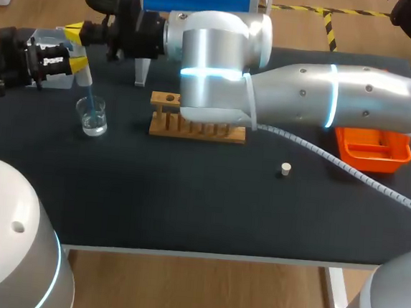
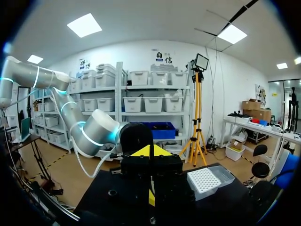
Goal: Invert the test tube, pick up the pipette, mount the tip to pipette, aspirate from beaker and dispense into the tube, eject the tip, return the pipette, and cap with the stopper.
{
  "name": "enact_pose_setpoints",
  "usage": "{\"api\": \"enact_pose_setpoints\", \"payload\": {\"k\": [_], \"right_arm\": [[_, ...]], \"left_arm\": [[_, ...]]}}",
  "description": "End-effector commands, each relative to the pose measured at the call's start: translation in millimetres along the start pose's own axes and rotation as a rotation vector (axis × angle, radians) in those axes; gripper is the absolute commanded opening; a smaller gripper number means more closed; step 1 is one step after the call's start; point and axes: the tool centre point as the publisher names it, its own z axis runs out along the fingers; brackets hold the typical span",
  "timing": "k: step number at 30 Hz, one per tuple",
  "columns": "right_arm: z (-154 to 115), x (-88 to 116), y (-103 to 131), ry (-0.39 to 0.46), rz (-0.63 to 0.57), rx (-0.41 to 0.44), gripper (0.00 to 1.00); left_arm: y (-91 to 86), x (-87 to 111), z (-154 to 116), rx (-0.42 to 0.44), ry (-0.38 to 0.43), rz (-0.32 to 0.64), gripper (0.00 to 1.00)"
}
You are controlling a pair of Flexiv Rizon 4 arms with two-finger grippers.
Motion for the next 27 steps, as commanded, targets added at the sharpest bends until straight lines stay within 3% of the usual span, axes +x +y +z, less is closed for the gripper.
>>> {"api": "enact_pose_setpoints", "payload": {"k": [1,18,27], "right_arm": [[1,1,-8,-0.006,0.002,0.000,0.00],[0,2,-15,-0.010,0.014,0.013,0.00],[-12,1,27,-0.012,-0.030,-0.040,0.00]], "left_arm": [[-4.1,-0.3,0,0.002,-0.002,0.002,0.00],[-4.1,-0.3,0,0.002,-0.002,0.002,0.00],[-4.1,-0.3,0,0.002,-0.002,0.002,0.00]]}}
